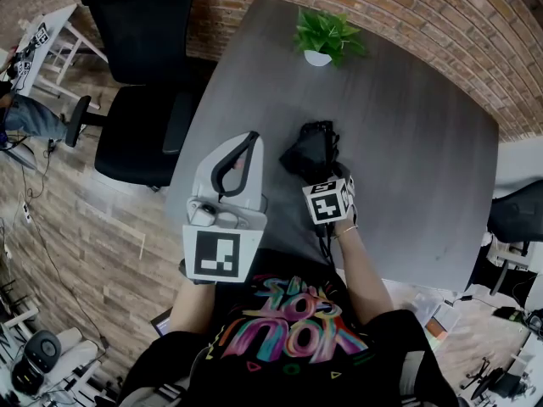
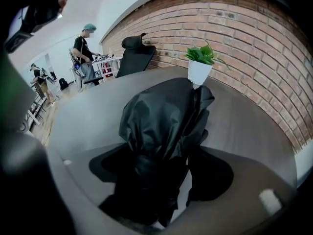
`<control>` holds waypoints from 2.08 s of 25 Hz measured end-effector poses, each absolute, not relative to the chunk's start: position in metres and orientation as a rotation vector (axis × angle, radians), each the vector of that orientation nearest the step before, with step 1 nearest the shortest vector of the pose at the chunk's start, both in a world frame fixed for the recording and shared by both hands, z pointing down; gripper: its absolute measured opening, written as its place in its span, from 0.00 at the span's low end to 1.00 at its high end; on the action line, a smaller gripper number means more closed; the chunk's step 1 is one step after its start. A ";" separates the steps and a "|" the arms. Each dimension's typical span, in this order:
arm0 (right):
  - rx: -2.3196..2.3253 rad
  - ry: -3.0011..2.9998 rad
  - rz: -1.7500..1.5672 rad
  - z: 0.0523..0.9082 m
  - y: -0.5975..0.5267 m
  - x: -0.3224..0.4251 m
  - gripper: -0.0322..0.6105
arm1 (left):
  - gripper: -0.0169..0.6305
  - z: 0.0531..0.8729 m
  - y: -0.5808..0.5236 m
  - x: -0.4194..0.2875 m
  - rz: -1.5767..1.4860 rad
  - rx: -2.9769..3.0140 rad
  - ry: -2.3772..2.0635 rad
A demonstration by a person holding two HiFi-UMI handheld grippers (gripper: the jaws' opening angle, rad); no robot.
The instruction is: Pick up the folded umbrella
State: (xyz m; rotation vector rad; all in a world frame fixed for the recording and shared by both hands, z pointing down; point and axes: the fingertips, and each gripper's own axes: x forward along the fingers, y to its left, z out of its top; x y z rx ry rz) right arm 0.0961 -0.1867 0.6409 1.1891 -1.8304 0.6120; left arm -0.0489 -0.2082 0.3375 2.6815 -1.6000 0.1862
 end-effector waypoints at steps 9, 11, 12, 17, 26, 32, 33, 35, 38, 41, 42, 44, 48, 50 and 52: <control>1.167 -1.849 0.675 0.645 -0.186 0.092 0.59 | 0.03 0.336 -0.206 -0.051 0.180 2.694 -1.602; 1.174 -1.871 0.682 0.645 -0.184 0.090 0.52 | 0.03 0.336 -0.205 -0.049 0.188 2.703 -1.599; 1.179 -1.880 0.677 0.645 -0.182 0.089 0.48 | 0.03 0.335 -0.205 -0.049 0.190 2.708 -1.599; 1.182 -1.897 0.669 0.642 -0.180 0.085 0.43 | 0.03 0.332 -0.203 -0.052 0.189 2.703 -1.614; 1.190 -1.990 0.687 0.626 -0.174 0.083 0.42 | 0.03 0.330 -0.202 -0.059 0.175 2.690 -1.638; 1.178 -2.064 0.650 0.603 -0.174 0.078 0.42 | 0.03 0.325 -0.201 -0.057 0.161 2.701 -1.643; 1.179 -2.079 0.648 0.597 -0.175 0.077 0.42 | 0.03 0.324 -0.200 -0.057 0.158 2.703 -1.644; 1.188 -2.105 0.641 0.585 -0.178 0.075 0.42 | 0.03 0.322 -0.200 -0.056 0.150 2.708 -1.645; 1.219 -2.157 0.641 0.565 -0.183 0.073 0.42 | 0.03 0.319 -0.199 -0.056 0.139 2.712 -1.641; 1.255 -2.222 0.653 0.541 -0.187 0.072 0.42 | 0.03 0.315 -0.198 -0.054 0.137 2.724 -1.638; 1.265 -2.243 0.655 0.532 -0.188 0.073 0.42 | 0.03 0.314 -0.198 -0.053 0.134 2.728 -1.638; 1.286 -2.284 0.658 0.515 -0.190 0.074 0.42 | 0.03 0.311 -0.198 -0.050 0.125 2.737 -1.639; 1.349 -2.394 0.654 0.467 -0.191 0.080 0.42 | 0.03 0.304 -0.198 -0.046 0.107 2.751 -1.634; 1.379 -2.427 0.627 0.446 -0.191 0.085 0.42 | 0.03 0.303 -0.197 -0.044 0.103 2.754 -1.631; 1.405 -2.459 0.595 0.428 -0.190 0.090 0.42 | 0.03 0.303 -0.198 -0.042 0.094 2.756 -1.627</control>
